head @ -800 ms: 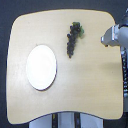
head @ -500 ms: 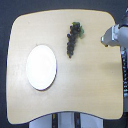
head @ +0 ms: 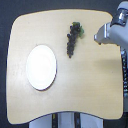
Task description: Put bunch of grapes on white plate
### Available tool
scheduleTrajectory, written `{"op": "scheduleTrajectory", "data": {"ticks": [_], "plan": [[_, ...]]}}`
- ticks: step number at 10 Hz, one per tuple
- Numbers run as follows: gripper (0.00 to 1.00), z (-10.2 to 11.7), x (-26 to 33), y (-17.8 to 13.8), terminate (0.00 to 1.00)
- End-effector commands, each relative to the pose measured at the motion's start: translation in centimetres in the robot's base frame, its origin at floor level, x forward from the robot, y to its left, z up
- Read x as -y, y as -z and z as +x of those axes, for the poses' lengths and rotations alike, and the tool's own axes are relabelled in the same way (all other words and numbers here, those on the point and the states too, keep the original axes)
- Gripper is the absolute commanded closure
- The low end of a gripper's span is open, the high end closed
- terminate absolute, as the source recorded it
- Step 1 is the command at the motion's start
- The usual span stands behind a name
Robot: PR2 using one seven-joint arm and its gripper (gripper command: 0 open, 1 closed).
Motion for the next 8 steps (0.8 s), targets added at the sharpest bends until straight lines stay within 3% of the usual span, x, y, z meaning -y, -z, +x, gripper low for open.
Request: {"op": "scheduleTrajectory", "data": {"ticks": [1,6,8], "plan": [[0.00,5.8,-9.1,4.1,0.00],[0.00,10.1,-15.3,9.3,0.00],[0.00,10.4,-16.9,11.2,0.00]]}}
